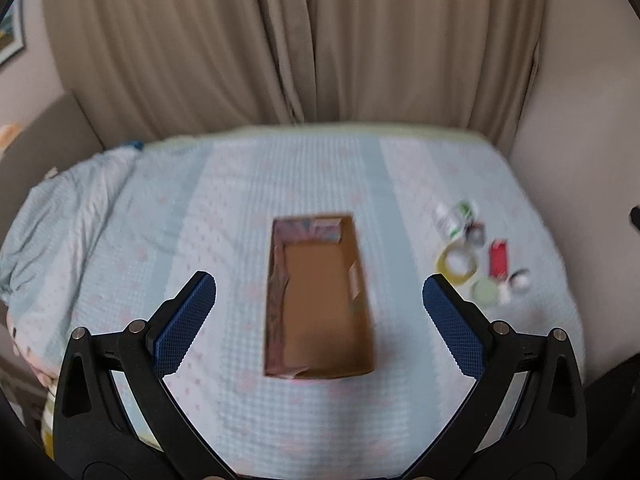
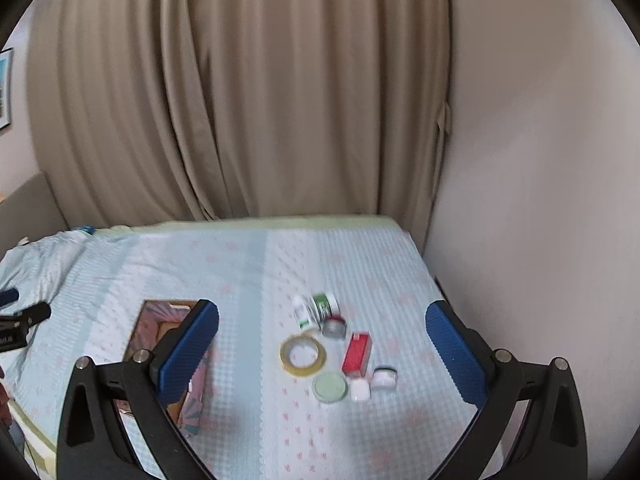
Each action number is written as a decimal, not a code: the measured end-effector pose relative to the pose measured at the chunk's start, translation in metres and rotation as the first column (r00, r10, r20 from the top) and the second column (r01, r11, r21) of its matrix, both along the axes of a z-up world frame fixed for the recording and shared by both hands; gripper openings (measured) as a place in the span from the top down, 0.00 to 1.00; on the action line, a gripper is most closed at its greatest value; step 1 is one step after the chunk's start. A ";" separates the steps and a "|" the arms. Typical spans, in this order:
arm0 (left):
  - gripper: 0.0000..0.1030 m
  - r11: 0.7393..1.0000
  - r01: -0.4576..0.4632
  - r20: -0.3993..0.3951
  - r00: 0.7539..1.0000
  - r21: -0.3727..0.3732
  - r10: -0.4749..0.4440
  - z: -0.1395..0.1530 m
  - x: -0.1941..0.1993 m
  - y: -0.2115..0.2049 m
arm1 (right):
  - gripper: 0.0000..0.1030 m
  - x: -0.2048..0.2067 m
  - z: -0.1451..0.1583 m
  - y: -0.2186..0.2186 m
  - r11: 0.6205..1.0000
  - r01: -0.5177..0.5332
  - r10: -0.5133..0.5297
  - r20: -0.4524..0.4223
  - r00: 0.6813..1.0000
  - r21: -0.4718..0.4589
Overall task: Organize rigid objects
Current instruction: 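Grip the cardboard box wall with the left tool while the right tool approaches the green jar, then grasp the pale green round jar with the right tool and lift, then lower the green jar into the box and open the right tool, then move the right tool to the white L'Oreal jar, then grasp the white L'Oreal jar with the right tool and lift, then place the L'Oreal jar in the box beside the green jar, release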
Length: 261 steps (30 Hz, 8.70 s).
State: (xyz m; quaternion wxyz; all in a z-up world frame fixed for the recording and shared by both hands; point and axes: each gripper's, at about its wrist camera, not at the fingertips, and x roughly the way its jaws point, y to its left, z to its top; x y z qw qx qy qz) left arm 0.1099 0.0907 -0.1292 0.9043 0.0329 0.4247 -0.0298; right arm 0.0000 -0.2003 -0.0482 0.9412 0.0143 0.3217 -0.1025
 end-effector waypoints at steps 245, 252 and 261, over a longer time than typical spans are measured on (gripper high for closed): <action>0.74 0.956 0.106 -0.488 0.841 -0.275 -0.233 -0.345 0.106 0.102 | 0.00 0.220 -0.345 0.265 0.896 -0.075 0.340 -0.566 0.751 0.438; 0.74 0.957 0.113 -0.488 0.840 -0.268 -0.236 -0.349 0.104 0.102 | 0.00 0.217 -0.343 0.257 0.896 -0.061 0.324 -0.555 0.766 0.440; 0.74 0.957 0.133 -0.478 0.843 -0.259 -0.247 -0.348 0.099 0.097 | 0.00 0.205 -0.311 0.244 0.905 -0.056 0.295 -0.528 0.796 0.421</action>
